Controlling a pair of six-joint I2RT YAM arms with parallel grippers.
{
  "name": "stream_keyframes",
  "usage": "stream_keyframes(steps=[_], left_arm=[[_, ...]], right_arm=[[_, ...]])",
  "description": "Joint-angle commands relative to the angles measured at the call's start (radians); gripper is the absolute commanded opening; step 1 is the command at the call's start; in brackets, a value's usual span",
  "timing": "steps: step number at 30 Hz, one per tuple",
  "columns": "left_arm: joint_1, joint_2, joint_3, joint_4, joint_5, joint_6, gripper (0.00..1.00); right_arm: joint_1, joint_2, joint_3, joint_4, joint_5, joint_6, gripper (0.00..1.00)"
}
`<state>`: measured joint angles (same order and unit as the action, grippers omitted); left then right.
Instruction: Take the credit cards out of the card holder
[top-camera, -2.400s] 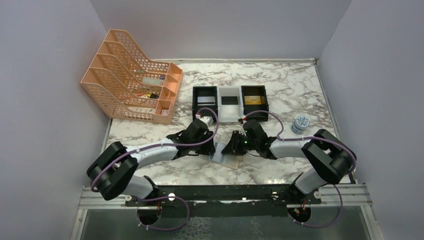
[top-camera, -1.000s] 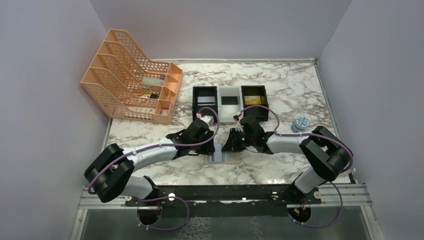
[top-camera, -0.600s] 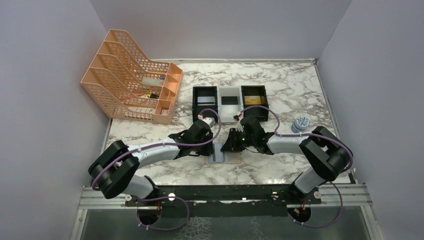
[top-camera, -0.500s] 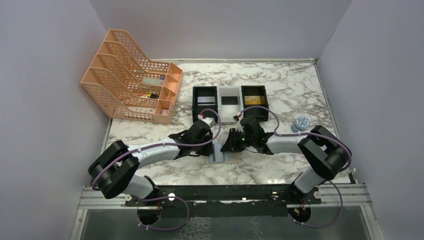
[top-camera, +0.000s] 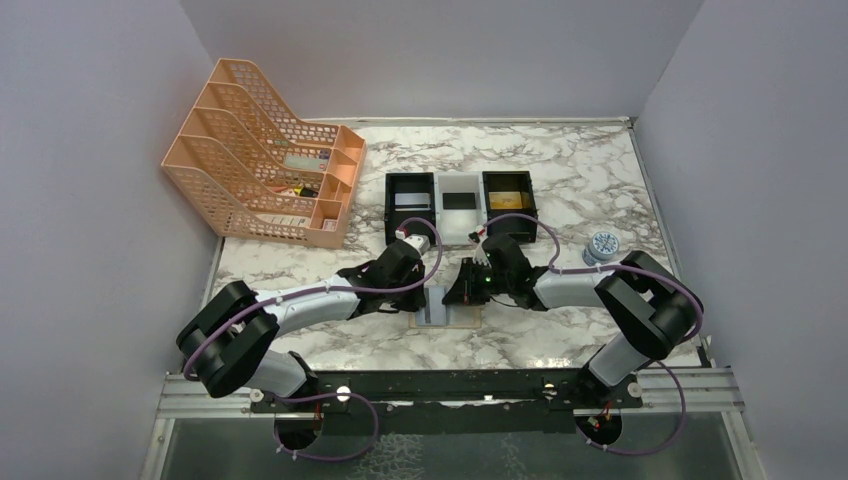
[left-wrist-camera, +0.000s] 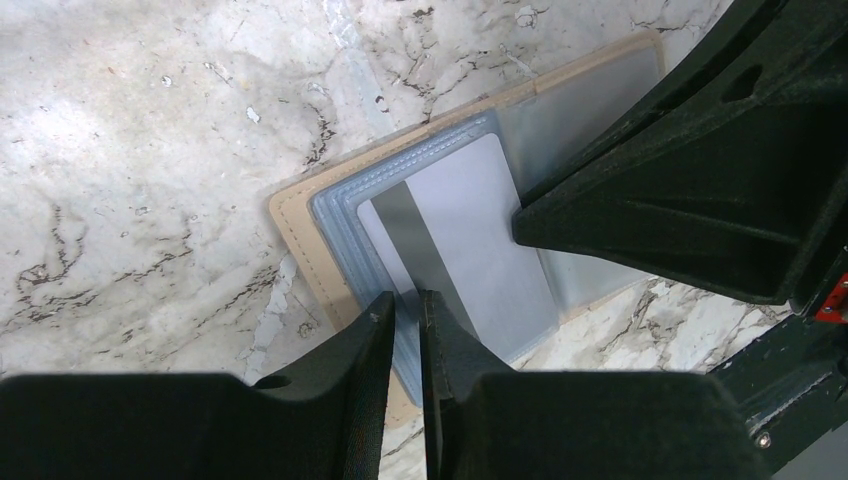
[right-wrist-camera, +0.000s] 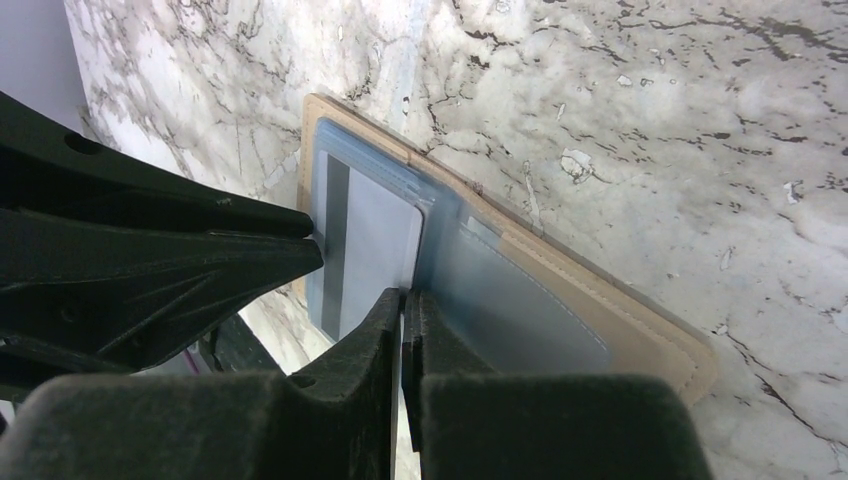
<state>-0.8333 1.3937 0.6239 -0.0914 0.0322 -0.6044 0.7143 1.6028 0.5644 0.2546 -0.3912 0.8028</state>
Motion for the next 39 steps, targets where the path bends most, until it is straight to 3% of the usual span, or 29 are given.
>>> stream_keyframes(steps=[1,10,18,27,33,39], left_arm=[[-0.004,0.009,-0.023,-0.058,-0.048,0.011,0.19],[-0.004,-0.002,-0.025,-0.066,-0.058,0.004,0.18],[-0.004,-0.035,-0.032,-0.066,-0.063,0.002,0.18],[-0.005,-0.043,-0.056,-0.060,-0.057,-0.023,0.18],[-0.006,-0.045,-0.055,-0.059,-0.055,-0.023,0.19],[-0.005,-0.047,-0.049,-0.062,-0.054,-0.022,0.19]], right_arm=[[-0.004,-0.019,-0.006,-0.003,-0.008,-0.020,0.04],[-0.015,-0.022,-0.011,0.007,-0.042,-0.020,0.05],[-0.017,-0.035,-0.026,0.018,-0.046,-0.012,0.21],[-0.016,-0.003,-0.059,0.135,-0.138,0.043,0.20],[-0.017,0.030,-0.035,0.126,-0.156,0.027,0.18],[-0.017,0.044,-0.031,0.130,-0.164,0.026,0.11]])
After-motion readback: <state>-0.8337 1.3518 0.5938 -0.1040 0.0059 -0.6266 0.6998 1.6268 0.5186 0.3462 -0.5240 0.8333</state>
